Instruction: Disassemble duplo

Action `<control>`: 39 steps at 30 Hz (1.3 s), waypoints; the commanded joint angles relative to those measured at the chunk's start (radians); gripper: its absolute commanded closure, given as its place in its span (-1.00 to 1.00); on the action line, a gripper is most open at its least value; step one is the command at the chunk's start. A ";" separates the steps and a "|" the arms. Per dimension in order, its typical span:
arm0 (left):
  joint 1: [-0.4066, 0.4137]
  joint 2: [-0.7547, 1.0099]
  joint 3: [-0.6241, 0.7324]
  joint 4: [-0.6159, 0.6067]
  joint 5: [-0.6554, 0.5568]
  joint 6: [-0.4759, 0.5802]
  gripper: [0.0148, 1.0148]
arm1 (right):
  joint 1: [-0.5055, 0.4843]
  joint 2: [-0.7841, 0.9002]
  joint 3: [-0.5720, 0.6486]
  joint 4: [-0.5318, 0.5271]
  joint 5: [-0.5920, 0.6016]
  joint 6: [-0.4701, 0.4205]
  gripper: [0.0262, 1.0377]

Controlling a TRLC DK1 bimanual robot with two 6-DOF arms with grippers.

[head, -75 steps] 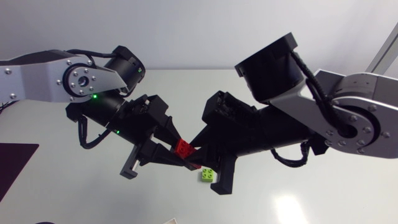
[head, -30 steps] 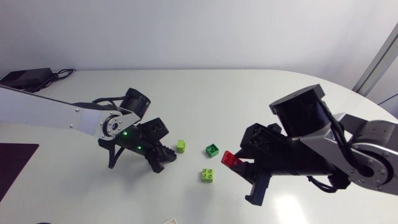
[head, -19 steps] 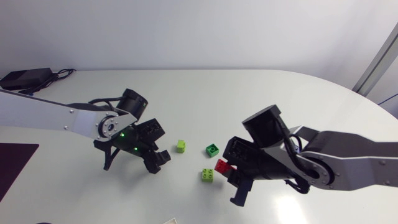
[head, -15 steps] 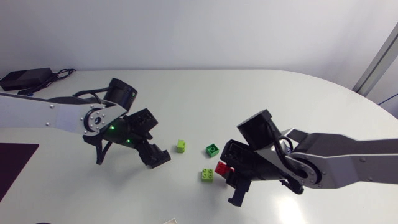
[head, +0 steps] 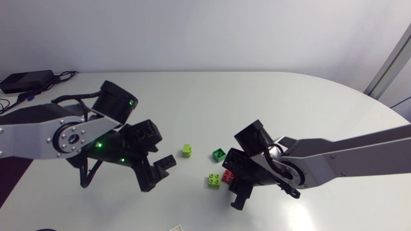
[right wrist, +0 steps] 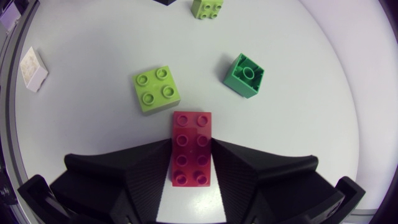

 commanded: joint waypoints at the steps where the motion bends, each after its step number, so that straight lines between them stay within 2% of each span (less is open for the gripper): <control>1: -0.050 -0.045 -0.048 -0.042 0.005 -0.011 -0.92 | -0.006 0.019 0.001 -0.005 0.016 0.022 -0.91; 8: -0.175 -0.073 -0.071 -0.172 0.018 -0.072 -0.92 | -0.023 -0.143 -0.039 -0.042 0.020 0.028 -0.93; 12: -0.230 -0.032 -0.084 -0.215 0.013 -0.133 -0.92 | -0.038 -0.217 -0.073 -0.069 0.020 0.030 -0.93; 15: -0.239 0.024 -0.093 -0.218 -0.034 -0.170 -0.92 | -0.040 -0.266 -0.097 -0.085 0.020 0.030 -0.93; 20: -0.242 0.070 -0.111 -0.223 -0.036 -0.189 -0.92 | -0.044 -0.335 -0.124 -0.117 0.019 0.030 -0.93; 28: -0.346 0.045 -0.103 -0.246 0.004 -0.189 -0.92 | -0.044 -0.352 -0.134 -0.125 0.019 0.030 -0.93; 39: -0.388 0.198 -0.084 -0.206 0.010 -0.182 -0.92 | -0.044 -0.363 -0.136 -0.132 0.014 0.027 -0.93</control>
